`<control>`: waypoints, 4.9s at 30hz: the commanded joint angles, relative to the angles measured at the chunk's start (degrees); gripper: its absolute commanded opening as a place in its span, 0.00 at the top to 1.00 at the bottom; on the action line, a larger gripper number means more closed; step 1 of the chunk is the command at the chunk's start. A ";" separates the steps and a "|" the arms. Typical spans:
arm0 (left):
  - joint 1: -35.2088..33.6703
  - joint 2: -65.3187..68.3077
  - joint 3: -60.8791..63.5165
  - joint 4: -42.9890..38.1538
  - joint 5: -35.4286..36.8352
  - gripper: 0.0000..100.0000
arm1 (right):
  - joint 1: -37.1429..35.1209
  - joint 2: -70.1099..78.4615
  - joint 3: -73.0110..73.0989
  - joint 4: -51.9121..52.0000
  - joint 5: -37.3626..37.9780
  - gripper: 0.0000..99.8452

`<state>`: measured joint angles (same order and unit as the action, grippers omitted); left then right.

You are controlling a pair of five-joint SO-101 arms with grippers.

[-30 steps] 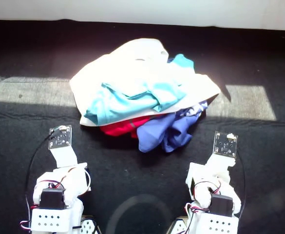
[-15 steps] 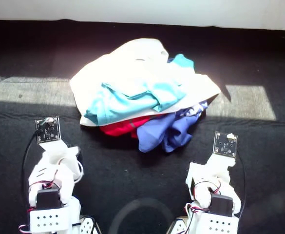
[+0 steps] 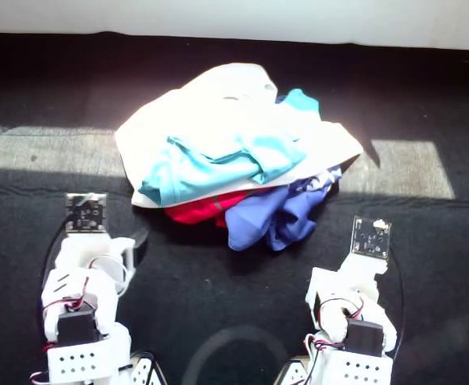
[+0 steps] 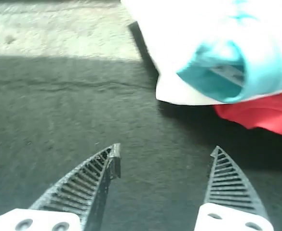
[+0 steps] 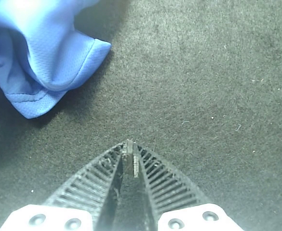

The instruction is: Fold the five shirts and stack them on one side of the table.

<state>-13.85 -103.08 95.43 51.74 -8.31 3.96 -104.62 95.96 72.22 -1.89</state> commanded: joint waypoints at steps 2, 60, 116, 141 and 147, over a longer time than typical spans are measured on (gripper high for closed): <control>7.60 0.40 -6.46 -0.70 -0.18 0.71 | 0.48 -0.48 7.25 -0.66 -0.26 0.99; 1.19 136.48 -135.34 25.76 -0.53 0.99 | 0.48 -0.48 7.25 -0.66 -0.26 0.99; -49.36 154.68 -169.54 30.24 -3.34 0.97 | 0.48 -0.48 7.25 -0.66 -0.26 0.99; -27.12 135.87 -185.45 49.93 -5.45 0.62 | 0.48 -0.48 7.25 -0.66 -0.26 0.99; -16.92 135.60 -175.78 50.11 -5.45 0.62 | 0.48 -0.48 7.25 -0.66 -0.26 0.99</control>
<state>-35.65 35.82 -84.62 101.41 -13.85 3.96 -104.62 95.96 72.22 -1.89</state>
